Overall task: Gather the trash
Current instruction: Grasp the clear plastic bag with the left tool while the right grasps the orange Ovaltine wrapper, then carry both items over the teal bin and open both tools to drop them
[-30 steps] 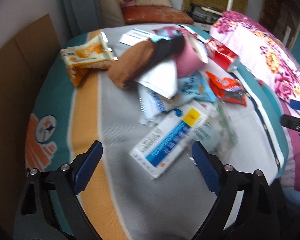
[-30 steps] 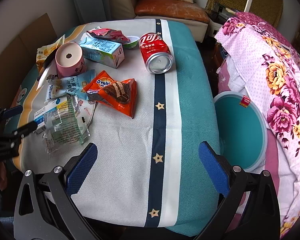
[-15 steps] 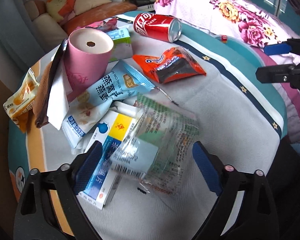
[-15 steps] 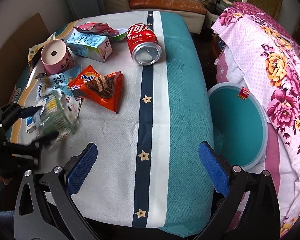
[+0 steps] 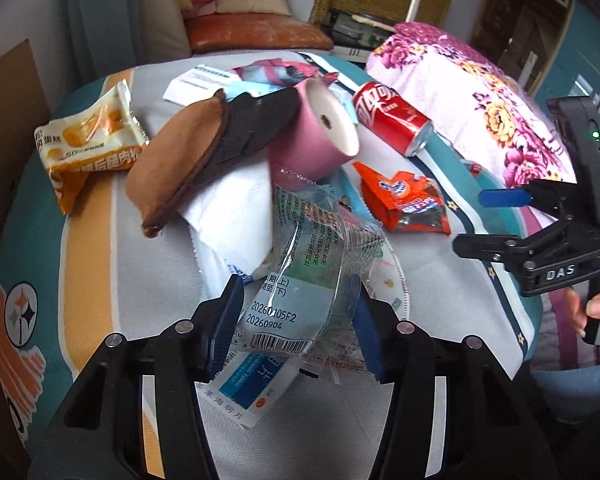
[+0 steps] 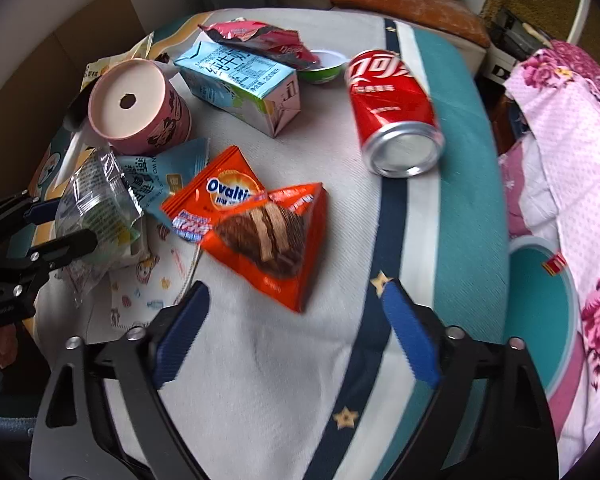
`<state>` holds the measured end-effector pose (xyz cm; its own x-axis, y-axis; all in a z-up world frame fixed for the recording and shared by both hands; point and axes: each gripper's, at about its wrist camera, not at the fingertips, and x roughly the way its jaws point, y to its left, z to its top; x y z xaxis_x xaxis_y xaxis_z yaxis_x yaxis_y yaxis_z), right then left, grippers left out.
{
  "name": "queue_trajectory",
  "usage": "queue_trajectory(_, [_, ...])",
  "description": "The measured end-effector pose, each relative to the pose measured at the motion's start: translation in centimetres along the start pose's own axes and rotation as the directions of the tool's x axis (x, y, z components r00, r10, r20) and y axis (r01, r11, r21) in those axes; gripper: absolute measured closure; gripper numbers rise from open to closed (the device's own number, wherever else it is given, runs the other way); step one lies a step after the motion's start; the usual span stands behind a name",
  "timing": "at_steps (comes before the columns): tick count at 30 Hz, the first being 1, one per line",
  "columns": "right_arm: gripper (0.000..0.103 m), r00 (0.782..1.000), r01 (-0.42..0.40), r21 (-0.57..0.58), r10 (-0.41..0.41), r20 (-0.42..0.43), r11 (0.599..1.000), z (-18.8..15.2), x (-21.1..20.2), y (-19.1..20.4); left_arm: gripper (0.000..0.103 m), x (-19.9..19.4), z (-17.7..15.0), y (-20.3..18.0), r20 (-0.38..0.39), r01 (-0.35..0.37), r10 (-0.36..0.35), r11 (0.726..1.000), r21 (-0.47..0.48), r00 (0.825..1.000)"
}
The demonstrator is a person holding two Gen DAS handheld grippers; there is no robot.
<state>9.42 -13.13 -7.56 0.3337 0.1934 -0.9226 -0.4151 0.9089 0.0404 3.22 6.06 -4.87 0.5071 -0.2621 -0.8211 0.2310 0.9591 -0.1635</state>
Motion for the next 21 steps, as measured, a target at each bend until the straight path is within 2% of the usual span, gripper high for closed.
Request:
queue_trajectory(1, [0.032,1.000,-0.007,-0.003,0.007,-0.012,1.000,0.4,0.7,0.0,0.049,0.2,0.1,0.1,-0.006,0.002,-0.002,1.000,-0.009,1.000])
queue_trajectory(2, [0.049,1.000,-0.014,-0.006,0.014,-0.025,1.000,0.6,1.3,0.0,0.049,0.4,0.1,0.3,-0.012,0.005,-0.005,1.000,-0.020,1.000])
queue_trajectory(4, [0.073,0.998,-0.025,0.001,0.025,-0.049,1.000,0.9,2.1,-0.1,0.049,0.7,0.2,0.4,-0.019,0.004,-0.005,0.999,-0.033,1.000])
queue_trajectory(5, [0.089,0.999,-0.015,-0.003,0.015,-0.032,1.000,1.0,1.8,-0.1,0.049,0.7,0.1,0.5,-0.021,0.006,-0.006,0.999,-0.040,1.000])
queue_trajectory(7, [0.089,0.999,-0.039,0.009,0.039,-0.028,0.999,0.9,1.3,-0.4,0.049,0.6,0.2,0.5,-0.016,0.006,-0.007,0.999,-0.048,1.000])
queue_trajectory(15, [0.090,0.999,-0.042,0.041,0.042,0.018,0.998,-1.4,-1.5,-1.3,0.049,-0.1,0.3,-1.6,0.003,0.000,0.000,0.999,-0.035,1.000])
queue_trajectory(21, [0.090,0.998,-0.027,0.112,0.019,0.066,0.993,-4.0,-4.7,-4.4,0.049,-0.6,0.9,-4.7,0.019,0.024,-0.024,1.000,-0.020,1.000])
